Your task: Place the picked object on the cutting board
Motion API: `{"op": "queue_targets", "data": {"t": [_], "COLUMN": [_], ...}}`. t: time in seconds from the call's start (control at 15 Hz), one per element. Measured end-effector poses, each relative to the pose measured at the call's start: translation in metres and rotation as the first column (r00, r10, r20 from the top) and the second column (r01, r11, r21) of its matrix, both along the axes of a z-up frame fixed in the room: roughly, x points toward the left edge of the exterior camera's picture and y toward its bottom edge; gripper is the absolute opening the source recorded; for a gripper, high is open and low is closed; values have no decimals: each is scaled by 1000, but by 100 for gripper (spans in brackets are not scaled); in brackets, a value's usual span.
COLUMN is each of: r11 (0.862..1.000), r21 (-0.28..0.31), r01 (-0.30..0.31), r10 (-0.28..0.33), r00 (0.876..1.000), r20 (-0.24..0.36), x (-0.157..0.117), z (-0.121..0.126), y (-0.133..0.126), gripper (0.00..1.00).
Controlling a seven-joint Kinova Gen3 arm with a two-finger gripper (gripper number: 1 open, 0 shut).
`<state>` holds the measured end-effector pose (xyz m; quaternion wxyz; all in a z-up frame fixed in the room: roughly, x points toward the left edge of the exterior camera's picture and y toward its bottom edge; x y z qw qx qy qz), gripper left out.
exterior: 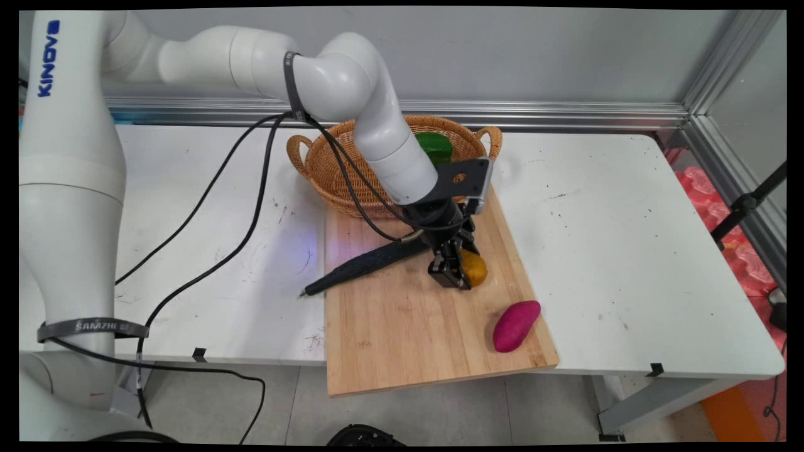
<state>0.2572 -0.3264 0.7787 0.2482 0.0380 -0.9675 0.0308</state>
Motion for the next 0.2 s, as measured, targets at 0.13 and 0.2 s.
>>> {"op": "queue_targets", "data": {"t": [0.13, 0.2], "r11": [1000, 1000], "r21": [0, -1], "r01": [2, 2], "r10": [-2, -2], "r00": [1000, 1000], "r20": [-4, -9], "x": [-1, -2], "z": [-2, -2], "y": [0, -1], "gripper": [100, 100]}}
